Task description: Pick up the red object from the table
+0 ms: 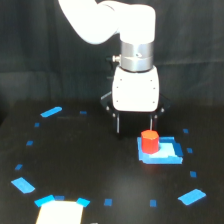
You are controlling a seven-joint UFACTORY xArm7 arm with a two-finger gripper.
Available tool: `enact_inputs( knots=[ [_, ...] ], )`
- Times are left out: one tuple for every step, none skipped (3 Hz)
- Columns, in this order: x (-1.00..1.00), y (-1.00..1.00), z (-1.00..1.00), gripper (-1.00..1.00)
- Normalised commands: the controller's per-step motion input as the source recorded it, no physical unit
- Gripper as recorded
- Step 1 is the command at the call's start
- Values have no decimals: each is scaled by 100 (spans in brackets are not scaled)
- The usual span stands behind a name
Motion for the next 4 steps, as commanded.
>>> enact_inputs(
  knots=[
    [44,-100,-62,-100],
    [12,-75,-35,-45],
    [-62,51,85,98],
    [-59,-14,-4,-78]
  ],
)
